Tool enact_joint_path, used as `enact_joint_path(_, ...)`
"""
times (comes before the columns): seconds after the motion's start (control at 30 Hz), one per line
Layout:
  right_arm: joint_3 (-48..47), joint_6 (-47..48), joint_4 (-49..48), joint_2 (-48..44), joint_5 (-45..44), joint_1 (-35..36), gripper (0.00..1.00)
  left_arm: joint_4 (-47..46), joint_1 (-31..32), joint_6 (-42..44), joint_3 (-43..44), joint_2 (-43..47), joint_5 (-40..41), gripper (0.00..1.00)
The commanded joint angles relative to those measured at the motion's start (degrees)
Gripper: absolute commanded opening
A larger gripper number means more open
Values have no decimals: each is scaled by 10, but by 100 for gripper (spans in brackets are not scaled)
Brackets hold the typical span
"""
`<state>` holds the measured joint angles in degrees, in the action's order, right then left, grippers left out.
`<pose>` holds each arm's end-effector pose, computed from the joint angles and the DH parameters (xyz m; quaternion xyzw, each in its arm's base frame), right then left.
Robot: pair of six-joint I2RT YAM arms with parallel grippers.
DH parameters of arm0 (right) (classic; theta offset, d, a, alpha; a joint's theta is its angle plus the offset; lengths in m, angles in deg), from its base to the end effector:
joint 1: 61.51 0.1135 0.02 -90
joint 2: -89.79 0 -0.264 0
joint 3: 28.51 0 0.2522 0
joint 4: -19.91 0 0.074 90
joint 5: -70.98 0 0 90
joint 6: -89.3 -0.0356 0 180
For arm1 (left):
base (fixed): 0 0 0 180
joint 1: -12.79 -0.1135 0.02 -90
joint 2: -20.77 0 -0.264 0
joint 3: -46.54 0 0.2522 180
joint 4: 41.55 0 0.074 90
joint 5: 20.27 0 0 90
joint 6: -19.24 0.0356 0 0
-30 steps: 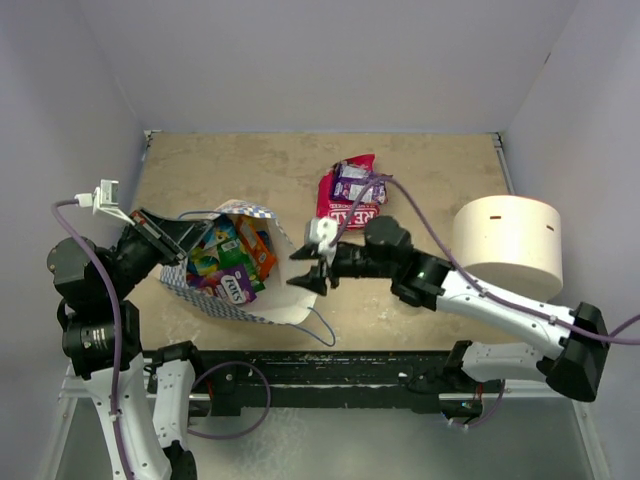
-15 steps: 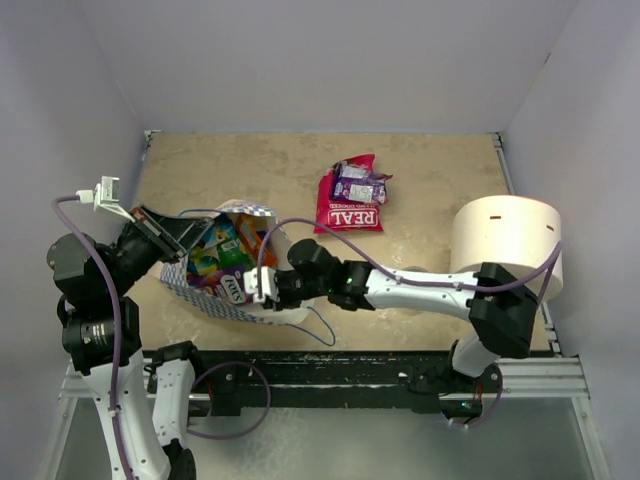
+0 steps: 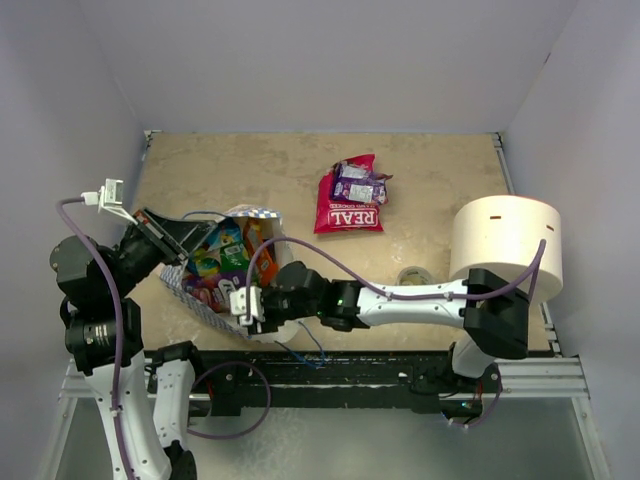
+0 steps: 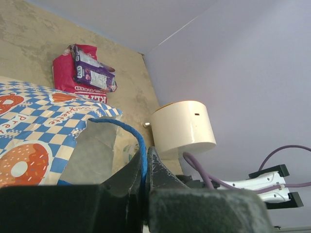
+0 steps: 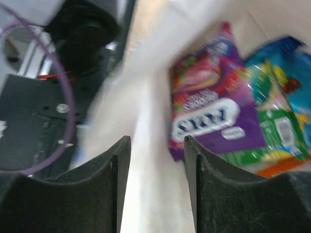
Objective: Take the snacks out of the paper bag
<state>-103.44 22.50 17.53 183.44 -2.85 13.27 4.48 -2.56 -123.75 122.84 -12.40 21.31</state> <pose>0.0901 0.3688 0.2656 -0.6533 0.4564 0.3596 0.4854 0.0848 -0.0044 0.4254 -0.1375 0.7056 -0.4840 0.4989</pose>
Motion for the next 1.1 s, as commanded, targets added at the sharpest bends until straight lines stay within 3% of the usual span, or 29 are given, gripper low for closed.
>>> enact_joint_path(0.0,18,-57,-76,-30,-73,-48,52,-20,-1,-8,0,12,-18,0)
enact_joint_path(0.43,-9,-16,-173,39,-47,-79,84,-31,-1,-18,-4,21,-13,0)
enact_joint_path(0.67,-48,0,-189,94,-23,-82,95,-15,-2,-18,-1,20,-9,0)
enact_joint_path(0.83,-66,9,-179,138,27,-92,94,-5,-1,-16,2,21,-9,0)
enact_joint_path(1.07,-90,19,-152,174,71,-91,82,10,-1,-18,4,21,-9,0)
